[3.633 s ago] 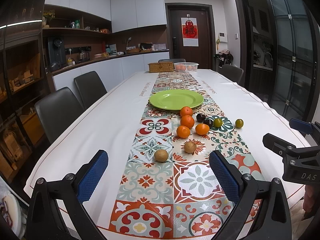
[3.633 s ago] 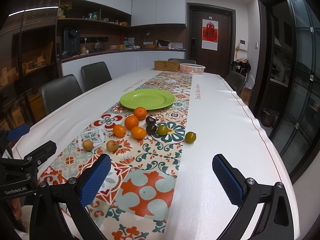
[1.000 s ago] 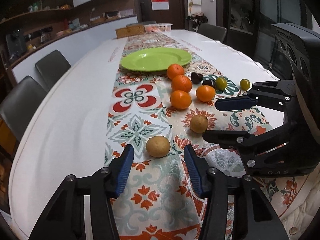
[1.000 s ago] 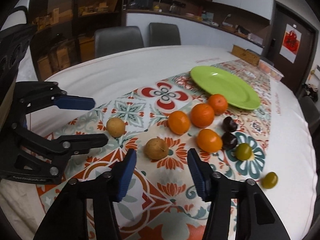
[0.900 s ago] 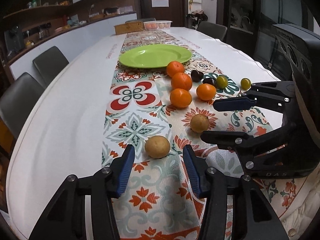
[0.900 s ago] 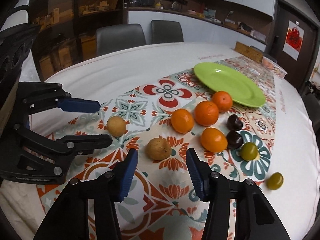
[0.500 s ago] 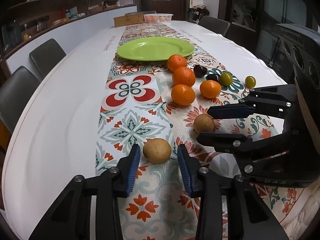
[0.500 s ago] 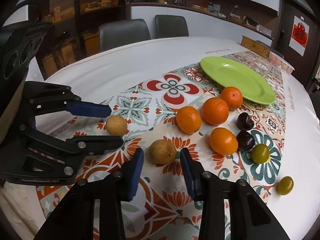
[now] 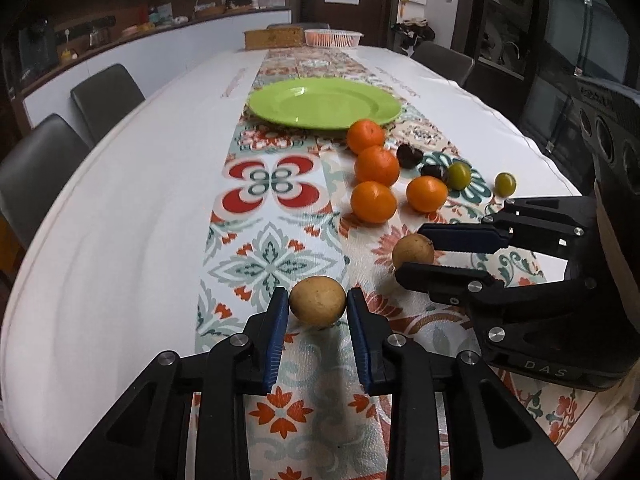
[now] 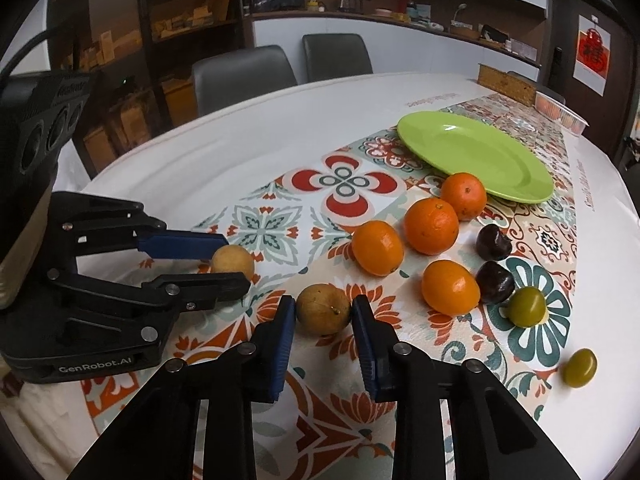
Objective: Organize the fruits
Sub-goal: 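Grasp a small brown fruit with the left gripper while the right gripper grasps the other brown fruit, then carry both brown fruits over the green plate and open both grippers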
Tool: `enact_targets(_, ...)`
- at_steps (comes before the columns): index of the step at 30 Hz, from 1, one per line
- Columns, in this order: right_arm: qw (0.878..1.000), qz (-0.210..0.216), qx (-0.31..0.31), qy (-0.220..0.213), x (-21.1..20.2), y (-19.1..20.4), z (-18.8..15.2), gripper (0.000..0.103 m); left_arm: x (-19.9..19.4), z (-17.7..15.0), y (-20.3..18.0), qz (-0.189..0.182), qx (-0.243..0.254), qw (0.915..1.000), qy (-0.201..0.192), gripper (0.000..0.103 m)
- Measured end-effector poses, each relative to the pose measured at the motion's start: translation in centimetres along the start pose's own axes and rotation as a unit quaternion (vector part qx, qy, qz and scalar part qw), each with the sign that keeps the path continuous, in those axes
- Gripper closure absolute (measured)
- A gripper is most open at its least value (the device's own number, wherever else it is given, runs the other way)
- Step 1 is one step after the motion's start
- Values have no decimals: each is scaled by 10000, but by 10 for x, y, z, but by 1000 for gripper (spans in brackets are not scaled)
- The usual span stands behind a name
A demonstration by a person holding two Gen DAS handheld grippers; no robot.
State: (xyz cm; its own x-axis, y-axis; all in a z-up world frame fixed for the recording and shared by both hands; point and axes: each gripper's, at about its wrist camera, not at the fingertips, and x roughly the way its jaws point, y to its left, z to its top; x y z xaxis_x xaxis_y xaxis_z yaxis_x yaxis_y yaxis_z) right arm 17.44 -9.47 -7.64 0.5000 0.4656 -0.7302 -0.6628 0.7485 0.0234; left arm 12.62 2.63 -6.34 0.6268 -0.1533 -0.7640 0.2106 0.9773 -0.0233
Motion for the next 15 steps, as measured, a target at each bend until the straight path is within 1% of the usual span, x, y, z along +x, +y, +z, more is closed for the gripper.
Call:
enact_targets(8, 9993, -115, 126, -327, -26, -3, 3, 73, -23, 13, -11, 41, 75, 9993, -355, 73)
enact_targets(15, 9976, -238, 295, -587, -47, -17, 13, 73, -32, 37, -17, 51, 155, 9975, -689, 73)
